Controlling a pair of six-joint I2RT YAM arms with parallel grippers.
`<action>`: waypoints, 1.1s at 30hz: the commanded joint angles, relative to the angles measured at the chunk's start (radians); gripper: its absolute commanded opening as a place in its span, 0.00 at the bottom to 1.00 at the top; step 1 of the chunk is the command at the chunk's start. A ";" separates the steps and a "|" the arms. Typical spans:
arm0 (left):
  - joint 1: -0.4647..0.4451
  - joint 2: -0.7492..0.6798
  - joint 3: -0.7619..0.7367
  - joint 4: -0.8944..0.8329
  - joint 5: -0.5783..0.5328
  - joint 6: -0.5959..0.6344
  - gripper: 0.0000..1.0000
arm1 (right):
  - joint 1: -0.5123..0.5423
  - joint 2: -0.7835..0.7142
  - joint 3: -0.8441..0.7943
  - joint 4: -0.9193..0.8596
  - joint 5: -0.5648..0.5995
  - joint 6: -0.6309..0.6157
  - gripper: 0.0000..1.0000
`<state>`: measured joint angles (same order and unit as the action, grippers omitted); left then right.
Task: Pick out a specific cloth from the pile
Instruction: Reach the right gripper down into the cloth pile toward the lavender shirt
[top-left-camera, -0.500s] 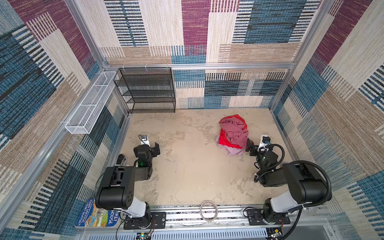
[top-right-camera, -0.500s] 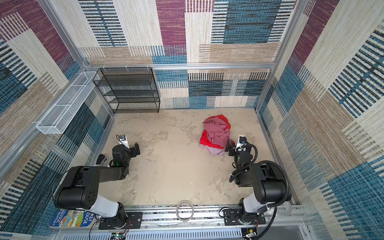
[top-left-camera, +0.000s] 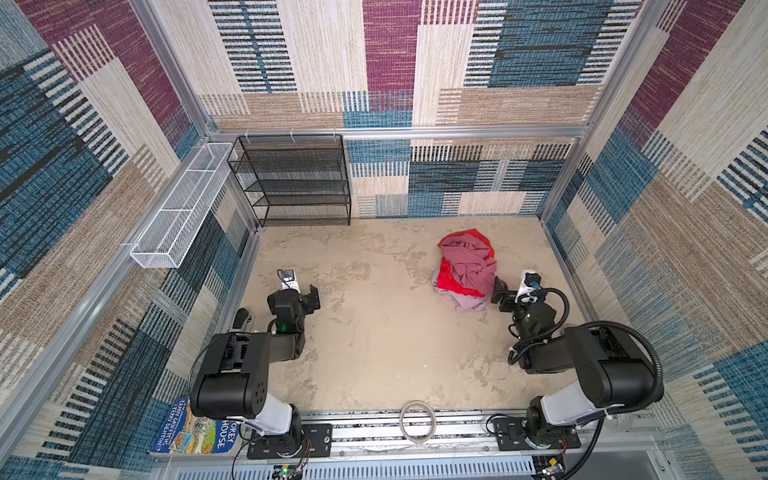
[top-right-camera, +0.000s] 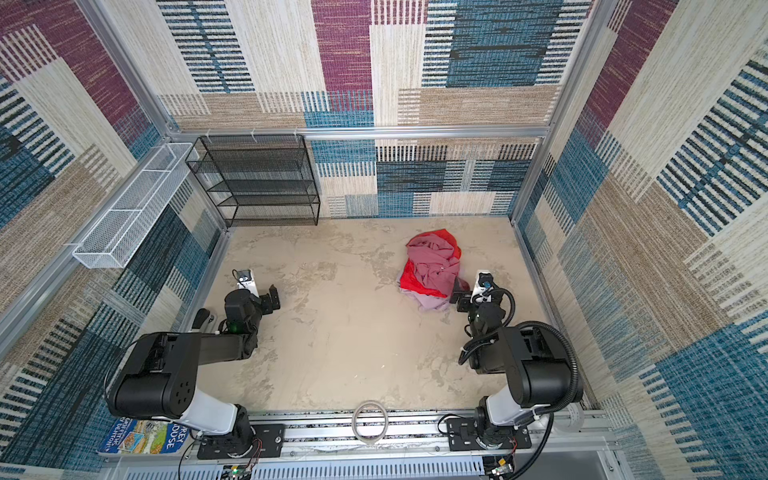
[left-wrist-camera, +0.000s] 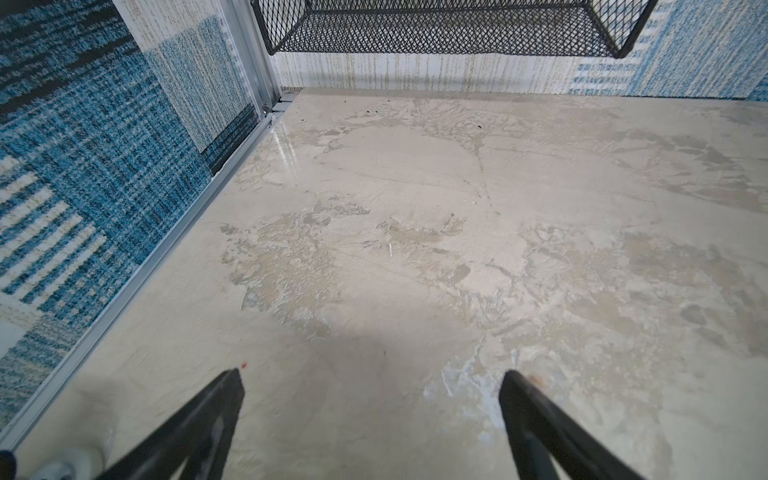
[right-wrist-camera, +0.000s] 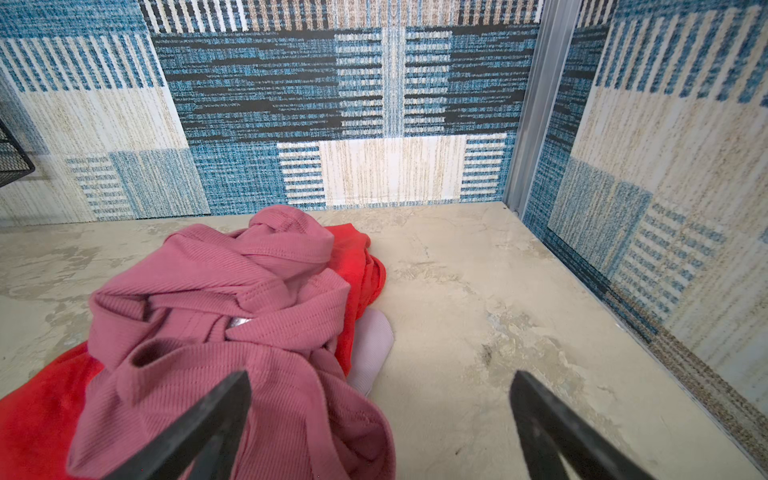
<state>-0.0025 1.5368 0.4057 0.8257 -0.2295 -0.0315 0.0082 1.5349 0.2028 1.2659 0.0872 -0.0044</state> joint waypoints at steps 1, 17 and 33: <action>0.001 -0.002 0.001 0.022 -0.005 -0.014 0.99 | 0.001 -0.002 0.003 0.026 -0.004 -0.001 1.00; 0.001 -0.002 0.002 0.020 -0.003 -0.013 1.00 | 0.000 -0.001 0.004 0.024 -0.003 -0.001 1.00; -0.080 -0.295 0.185 -0.564 0.050 -0.116 0.55 | 0.142 -0.308 0.302 -0.758 0.159 0.111 0.78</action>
<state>-0.0593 1.2644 0.5594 0.4385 -0.2237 -0.0849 0.0994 1.2530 0.4541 0.7910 0.1825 0.0517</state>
